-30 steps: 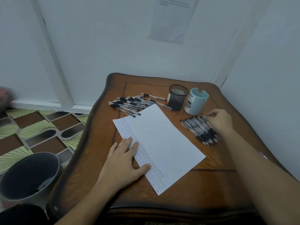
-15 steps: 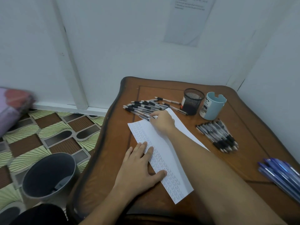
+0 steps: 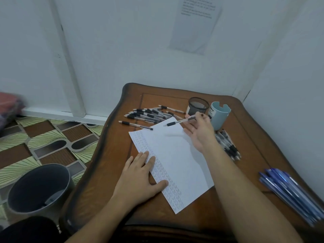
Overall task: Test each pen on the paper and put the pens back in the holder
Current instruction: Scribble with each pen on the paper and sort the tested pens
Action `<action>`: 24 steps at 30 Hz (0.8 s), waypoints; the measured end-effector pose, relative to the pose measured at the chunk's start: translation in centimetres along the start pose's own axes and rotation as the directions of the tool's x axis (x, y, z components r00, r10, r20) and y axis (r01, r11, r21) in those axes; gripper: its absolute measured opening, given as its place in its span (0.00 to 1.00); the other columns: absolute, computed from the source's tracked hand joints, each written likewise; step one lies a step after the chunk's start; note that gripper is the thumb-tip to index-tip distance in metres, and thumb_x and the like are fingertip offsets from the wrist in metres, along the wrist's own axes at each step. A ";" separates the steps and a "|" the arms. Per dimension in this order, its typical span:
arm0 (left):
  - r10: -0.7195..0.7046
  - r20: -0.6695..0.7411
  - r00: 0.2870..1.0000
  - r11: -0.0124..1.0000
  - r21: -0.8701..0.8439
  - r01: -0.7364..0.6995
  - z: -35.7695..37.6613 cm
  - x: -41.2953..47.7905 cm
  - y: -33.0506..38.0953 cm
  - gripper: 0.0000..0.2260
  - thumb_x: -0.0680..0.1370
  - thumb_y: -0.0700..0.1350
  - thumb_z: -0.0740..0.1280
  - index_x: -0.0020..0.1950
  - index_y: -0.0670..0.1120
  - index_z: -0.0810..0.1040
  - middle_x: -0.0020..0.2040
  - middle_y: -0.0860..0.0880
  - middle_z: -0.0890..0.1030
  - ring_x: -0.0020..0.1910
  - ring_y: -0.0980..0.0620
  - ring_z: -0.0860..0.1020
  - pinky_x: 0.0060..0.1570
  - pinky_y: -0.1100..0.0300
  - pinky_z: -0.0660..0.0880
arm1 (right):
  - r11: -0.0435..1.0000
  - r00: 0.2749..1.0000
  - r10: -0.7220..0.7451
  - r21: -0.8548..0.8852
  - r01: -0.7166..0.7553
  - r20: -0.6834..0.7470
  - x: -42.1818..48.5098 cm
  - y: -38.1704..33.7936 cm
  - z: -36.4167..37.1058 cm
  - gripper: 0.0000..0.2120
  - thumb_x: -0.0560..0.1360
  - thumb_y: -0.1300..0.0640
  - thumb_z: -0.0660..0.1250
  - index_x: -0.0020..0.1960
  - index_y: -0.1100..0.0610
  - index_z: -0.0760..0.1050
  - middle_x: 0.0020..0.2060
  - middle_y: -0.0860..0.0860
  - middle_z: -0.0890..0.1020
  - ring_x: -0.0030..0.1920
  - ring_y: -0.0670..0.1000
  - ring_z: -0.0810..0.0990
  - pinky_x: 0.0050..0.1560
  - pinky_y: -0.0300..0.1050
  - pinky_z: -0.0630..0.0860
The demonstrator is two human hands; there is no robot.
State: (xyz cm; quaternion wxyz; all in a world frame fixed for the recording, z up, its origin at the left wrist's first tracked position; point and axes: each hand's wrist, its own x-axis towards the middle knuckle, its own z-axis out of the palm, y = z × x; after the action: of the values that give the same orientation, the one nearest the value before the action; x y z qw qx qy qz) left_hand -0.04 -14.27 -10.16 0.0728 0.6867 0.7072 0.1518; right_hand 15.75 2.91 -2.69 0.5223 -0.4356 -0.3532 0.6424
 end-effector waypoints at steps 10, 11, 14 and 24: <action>-0.009 0.000 1.000 1.000 -0.009 0.009 -0.2 -0.1 0.4 0.47 0.64 0.79 0.43 0.78 0.56 0.57 0.79 0.53 0.52 0.77 0.56 0.48 0.71 0.57 0.37 | 0.981 0.998 -0.019 -0.193 0.028 0.052 -5.3 -0.1 -2.8 0.07 0.83 0.52 0.59 0.61 0.48 0.70 0.31 0.50 0.70 0.26 0.46 0.61 0.25 0.39 0.57; -0.008 -0.002 1.000 1.000 -0.003 0.008 -0.2 -0.1 0.4 0.47 0.64 0.78 0.43 0.78 0.55 0.57 0.79 0.53 0.52 0.77 0.56 0.48 0.72 0.57 0.37 | 0.972 0.996 -0.032 -0.228 0.050 0.079 -5.8 -0.1 -2.9 0.06 0.82 0.52 0.61 0.58 0.50 0.70 0.31 0.50 0.70 0.26 0.46 0.61 0.25 0.39 0.57; -0.007 0.001 1.000 1.000 0.008 0.007 -0.2 -0.1 0.4 0.46 0.64 0.77 0.42 0.77 0.55 0.57 0.79 0.53 0.52 0.77 0.56 0.48 0.72 0.57 0.38 | 0.964 0.990 -0.066 -0.250 0.095 0.122 -6.7 0.2 -3.4 0.06 0.80 0.53 0.66 0.52 0.53 0.70 0.29 0.51 0.67 0.26 0.47 0.59 0.26 0.38 0.56; -0.007 0.017 1.000 1.000 -0.006 0.007 -0.2 0.0 0.4 0.46 0.65 0.77 0.44 0.77 0.54 0.58 0.79 0.52 0.54 0.77 0.54 0.49 0.74 0.54 0.40 | 0.975 0.986 0.075 -0.220 -0.042 0.146 -9.5 1.7 -7.9 0.36 0.74 0.33 0.48 0.54 0.61 0.80 0.30 0.57 0.74 0.31 0.51 0.73 0.34 0.45 0.71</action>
State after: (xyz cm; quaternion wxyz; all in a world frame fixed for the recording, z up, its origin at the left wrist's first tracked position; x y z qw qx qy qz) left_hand 0.24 -14.29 -9.87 0.0814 0.6851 0.7086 0.1480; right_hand 23.21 -6.69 -5.34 0.4240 -0.4494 -0.4472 0.6468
